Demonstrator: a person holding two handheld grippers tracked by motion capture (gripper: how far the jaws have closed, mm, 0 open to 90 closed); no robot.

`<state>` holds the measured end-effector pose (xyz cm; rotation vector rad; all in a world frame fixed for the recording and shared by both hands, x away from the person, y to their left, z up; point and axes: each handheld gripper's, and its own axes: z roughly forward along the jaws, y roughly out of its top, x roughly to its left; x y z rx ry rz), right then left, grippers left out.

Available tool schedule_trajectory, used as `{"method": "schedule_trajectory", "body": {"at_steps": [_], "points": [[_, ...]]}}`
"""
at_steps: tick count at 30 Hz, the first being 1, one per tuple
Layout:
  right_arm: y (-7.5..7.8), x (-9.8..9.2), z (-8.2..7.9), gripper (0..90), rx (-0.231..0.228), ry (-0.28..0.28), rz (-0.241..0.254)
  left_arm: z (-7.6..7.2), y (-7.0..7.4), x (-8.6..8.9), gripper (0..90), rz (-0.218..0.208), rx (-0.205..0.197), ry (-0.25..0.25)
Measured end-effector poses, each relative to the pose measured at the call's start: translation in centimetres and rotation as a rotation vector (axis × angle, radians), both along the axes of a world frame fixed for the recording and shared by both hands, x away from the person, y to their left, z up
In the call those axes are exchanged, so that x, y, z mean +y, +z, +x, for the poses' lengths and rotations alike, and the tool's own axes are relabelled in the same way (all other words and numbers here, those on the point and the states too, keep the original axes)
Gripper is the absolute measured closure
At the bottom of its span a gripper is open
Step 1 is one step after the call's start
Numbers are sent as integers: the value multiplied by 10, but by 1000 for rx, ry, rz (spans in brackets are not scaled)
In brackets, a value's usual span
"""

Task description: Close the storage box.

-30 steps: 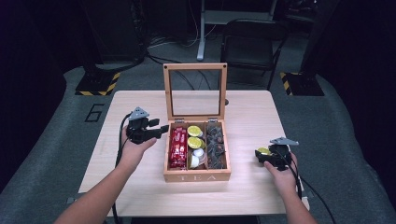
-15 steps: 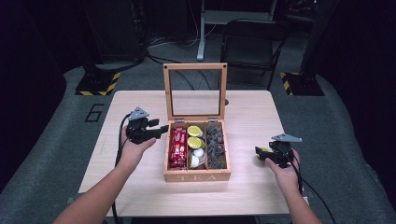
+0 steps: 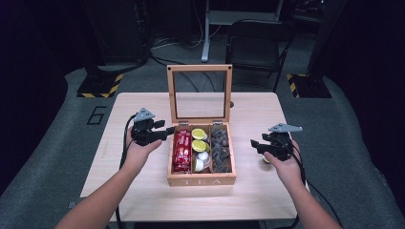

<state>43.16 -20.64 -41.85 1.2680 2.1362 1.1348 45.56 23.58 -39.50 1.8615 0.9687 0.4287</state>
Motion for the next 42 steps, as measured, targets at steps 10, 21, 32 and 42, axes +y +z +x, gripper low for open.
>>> {"method": "schedule_trajectory", "body": {"at_steps": [10,21,32,42], "points": [[21,27,16,396,-8,49,-48,1,3,4,443,-1,-2,5],[40,51,27,408,-26,84,-27,0,7,5,443,3,-10,2],[51,63,47,384,-48,73,12,0,9,6,443,2,-14,3],[62,83,58,406,-63,90,-8,1,10,6,443,2,-11,-4]]}}
